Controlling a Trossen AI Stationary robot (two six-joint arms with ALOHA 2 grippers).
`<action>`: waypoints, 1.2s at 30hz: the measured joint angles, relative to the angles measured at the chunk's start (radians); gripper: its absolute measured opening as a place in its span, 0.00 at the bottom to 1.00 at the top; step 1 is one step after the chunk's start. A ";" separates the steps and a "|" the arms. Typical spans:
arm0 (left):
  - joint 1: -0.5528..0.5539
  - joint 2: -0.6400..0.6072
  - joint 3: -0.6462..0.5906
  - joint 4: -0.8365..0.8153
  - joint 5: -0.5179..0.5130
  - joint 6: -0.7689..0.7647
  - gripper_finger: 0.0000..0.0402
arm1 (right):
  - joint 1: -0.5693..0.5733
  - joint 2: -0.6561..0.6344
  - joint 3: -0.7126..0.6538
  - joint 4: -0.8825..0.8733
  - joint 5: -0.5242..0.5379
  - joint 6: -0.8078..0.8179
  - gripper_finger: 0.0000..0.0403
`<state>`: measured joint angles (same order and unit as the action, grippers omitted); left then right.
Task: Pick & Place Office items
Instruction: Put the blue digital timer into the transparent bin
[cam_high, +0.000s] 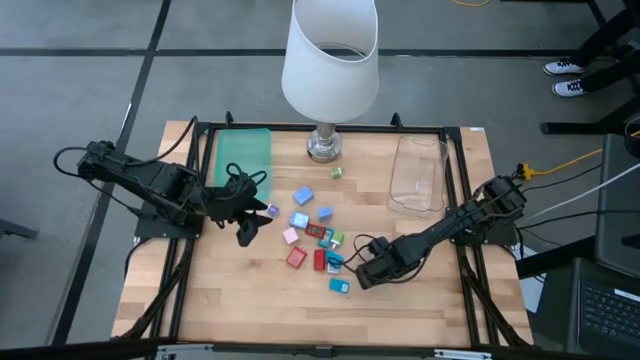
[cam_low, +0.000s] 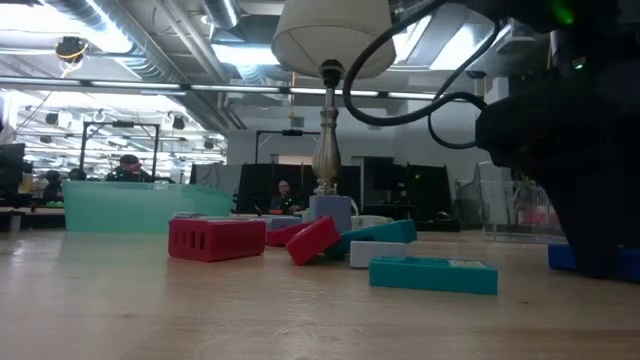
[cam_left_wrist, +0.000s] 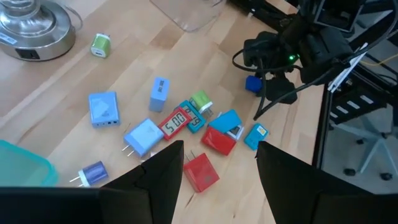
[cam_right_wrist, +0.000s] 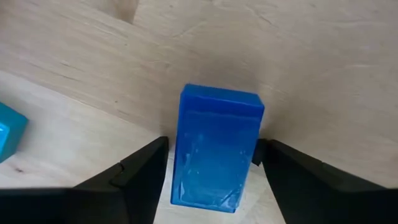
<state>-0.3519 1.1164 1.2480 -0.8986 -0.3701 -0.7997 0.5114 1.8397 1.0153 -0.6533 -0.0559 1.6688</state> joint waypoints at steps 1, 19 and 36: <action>0.000 0.000 0.000 0.000 -0.007 0.001 0.49 | -0.003 0.000 0.000 0.003 0.002 0.000 0.62; 0.000 0.015 0.000 0.005 -0.264 -0.051 0.44 | -0.057 -0.157 -0.014 0.156 0.298 -0.111 0.38; 0.007 0.058 0.000 0.012 -0.297 -0.052 0.28 | -0.360 -0.758 -0.009 -0.253 0.749 -0.423 0.38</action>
<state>-0.3452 1.1748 1.2480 -0.8864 -0.6673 -0.8520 0.1510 1.0812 1.0065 -0.9063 0.6927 1.2454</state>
